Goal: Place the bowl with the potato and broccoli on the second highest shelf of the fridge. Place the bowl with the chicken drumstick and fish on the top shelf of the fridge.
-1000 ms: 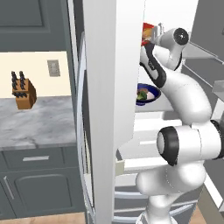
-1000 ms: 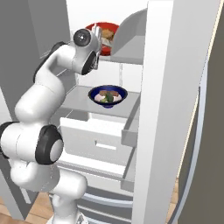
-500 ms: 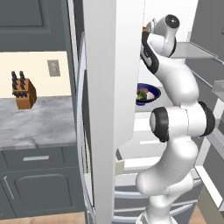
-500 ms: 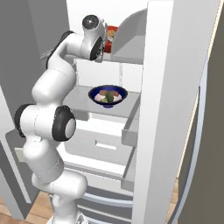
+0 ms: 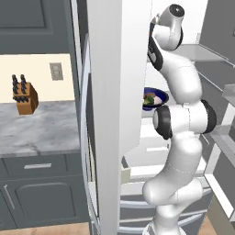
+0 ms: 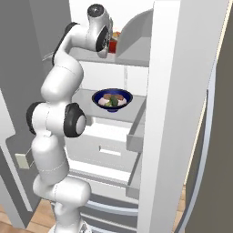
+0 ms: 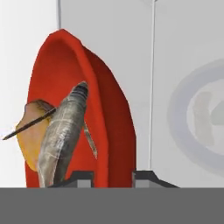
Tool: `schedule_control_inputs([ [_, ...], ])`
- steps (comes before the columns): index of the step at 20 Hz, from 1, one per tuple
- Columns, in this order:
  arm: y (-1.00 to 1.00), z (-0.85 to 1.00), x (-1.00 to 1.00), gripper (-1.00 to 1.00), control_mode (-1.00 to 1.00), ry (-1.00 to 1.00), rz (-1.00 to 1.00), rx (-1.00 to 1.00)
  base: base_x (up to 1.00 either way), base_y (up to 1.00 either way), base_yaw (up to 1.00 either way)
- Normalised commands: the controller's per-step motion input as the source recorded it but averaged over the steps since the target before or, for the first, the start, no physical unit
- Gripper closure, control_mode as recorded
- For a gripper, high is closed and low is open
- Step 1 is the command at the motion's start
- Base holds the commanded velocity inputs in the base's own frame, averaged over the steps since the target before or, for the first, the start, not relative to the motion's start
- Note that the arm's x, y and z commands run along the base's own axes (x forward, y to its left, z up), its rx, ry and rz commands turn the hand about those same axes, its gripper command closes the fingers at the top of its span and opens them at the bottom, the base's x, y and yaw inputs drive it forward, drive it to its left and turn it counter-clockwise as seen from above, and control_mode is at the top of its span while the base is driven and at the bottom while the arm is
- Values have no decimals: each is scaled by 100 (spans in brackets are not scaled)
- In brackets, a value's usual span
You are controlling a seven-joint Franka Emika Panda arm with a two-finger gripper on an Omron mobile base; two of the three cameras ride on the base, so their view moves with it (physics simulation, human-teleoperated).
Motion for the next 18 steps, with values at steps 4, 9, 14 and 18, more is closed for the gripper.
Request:
schedule_control_inputs([
  [4,0,-24,-67,-100,-100,-22,0,0,0,0,0],
  [9,-1,0,-99,-100,-100,-21,-5,1,0,0,0],
  [14,-19,-5,-100,-100,-100,-18,-8,0,0,0,0],
  [18,-41,-37,-100,-100,-100,-15,0,0,0,0,0],
])
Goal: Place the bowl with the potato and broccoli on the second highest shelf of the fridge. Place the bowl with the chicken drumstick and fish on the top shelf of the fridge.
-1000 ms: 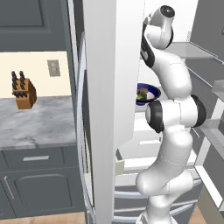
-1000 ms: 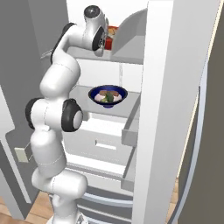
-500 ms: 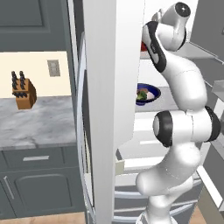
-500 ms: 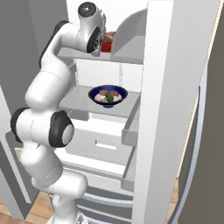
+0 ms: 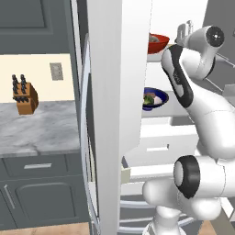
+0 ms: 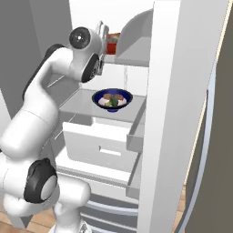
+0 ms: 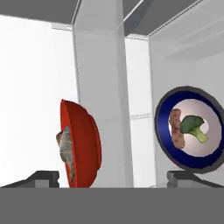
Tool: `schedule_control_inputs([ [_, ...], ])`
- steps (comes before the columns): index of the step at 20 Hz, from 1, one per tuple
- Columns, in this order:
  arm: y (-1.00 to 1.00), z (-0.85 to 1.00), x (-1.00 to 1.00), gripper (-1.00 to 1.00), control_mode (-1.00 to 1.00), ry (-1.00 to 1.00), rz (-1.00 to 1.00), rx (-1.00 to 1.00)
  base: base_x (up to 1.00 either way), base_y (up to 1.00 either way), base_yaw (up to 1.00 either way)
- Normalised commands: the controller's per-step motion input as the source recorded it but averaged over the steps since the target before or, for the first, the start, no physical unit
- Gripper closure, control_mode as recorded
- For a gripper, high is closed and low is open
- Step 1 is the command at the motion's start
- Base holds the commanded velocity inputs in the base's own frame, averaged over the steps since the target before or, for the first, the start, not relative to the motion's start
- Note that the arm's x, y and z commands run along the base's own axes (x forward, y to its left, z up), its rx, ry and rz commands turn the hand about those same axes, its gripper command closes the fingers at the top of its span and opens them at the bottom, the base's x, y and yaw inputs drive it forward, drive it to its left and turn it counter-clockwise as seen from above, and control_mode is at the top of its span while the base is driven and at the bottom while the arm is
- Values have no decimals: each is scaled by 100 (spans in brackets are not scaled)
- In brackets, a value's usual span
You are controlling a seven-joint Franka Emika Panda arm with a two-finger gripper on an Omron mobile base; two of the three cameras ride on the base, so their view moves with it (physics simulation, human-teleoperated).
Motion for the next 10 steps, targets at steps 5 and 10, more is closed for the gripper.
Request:
schedule_control_inputs([
  [5,-21,-47,-100,-100,-100,-12,0,-2,0,0,0],
  [10,-7,-29,-100,-100,-100,-7,-1,-4,0,0,0],
])
